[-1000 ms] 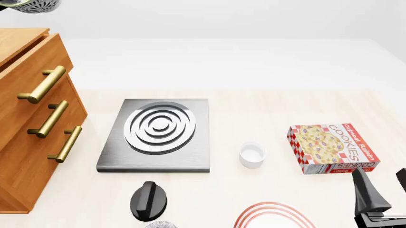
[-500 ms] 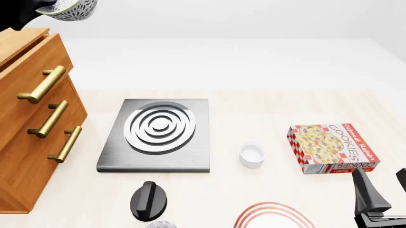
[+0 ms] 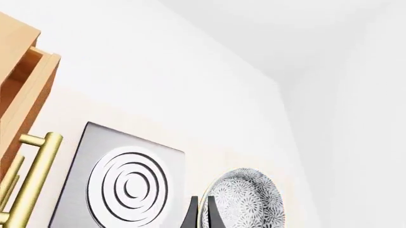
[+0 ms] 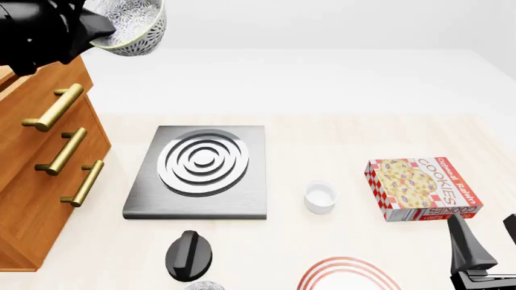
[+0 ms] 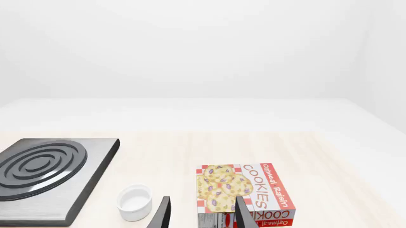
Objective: Pick the akita bowl on the wooden cabinet and place it on the plate.
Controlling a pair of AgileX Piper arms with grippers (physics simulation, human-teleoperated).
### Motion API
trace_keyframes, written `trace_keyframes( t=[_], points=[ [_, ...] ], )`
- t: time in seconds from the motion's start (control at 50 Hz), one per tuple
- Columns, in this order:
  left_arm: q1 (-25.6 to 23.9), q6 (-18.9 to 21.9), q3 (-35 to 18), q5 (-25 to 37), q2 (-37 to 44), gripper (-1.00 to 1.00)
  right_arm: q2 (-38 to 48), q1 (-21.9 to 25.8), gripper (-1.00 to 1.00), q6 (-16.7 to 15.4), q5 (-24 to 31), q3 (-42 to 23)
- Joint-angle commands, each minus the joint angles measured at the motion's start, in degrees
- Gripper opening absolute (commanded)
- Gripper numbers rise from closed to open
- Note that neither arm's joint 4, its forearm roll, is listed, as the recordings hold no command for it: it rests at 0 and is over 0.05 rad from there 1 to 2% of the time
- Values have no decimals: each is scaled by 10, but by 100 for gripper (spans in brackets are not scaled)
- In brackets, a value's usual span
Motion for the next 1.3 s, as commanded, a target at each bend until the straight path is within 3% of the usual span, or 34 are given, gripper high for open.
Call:
trace_keyframes(
  t=[0.02, 0.34, 1.3],
  points=[
    [-28, 14, 15, -4, -3, -100, 0, 0, 100, 0, 0, 0],
    [-78, 34, 41, -11, -8, -100, 0, 0, 100, 0, 0, 0],
    [-210, 69, 46, 2, 7, -100, 0, 0, 100, 0, 0, 0]
  ],
)
